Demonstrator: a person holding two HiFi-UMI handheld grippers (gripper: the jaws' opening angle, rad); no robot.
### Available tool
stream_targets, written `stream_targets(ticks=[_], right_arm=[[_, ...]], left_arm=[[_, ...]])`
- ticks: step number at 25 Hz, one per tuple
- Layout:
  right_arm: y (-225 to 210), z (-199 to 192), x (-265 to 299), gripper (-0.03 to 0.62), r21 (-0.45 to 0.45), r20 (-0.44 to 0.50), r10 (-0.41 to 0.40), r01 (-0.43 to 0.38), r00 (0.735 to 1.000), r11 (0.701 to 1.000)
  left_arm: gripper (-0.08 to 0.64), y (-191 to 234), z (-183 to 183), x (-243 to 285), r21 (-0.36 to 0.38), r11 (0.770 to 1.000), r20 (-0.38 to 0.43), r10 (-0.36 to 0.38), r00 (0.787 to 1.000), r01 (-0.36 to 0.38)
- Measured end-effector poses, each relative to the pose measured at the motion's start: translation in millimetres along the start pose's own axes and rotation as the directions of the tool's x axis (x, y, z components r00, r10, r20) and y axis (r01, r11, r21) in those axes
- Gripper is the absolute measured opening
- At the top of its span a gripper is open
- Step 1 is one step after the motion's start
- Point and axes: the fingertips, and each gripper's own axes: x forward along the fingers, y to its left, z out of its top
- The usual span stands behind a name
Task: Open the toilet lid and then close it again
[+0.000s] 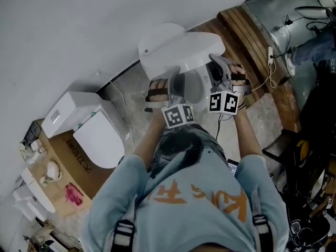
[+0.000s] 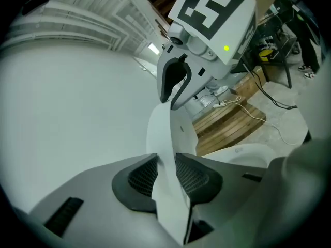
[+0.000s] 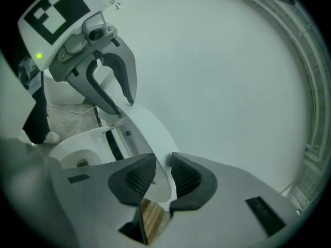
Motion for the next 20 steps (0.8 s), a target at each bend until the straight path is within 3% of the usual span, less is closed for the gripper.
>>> stream_targets(ticks=[10, 18, 20], right_arm=[[-68.4, 45.2, 74.7, 0.081, -0.022, 0.019, -0.134, 0.134, 0.991, 0.991], [-108.7, 74.9, 140.1, 0.061, 0.014, 0.031, -0.201, 0.201, 0.979, 0.980], [-117.8, 81.1, 156.6, 0.061, 0.030, 0.028, -0.216, 0.215, 0.976, 0.976]], left_arm=[[0.106, 84.7, -13.6, 39.0, 0.017, 0.992, -0.003, 0.125, 0.992, -0.125], [0.094, 145.9, -34.5, 79.2, -0.169, 0.975, -0.001, 0.143, 0.990, -0.141], [0.094, 158.7, -40.6, 90.3, -0.184, 0.970, 0.002, 0.162, 0.987, -0.158]])
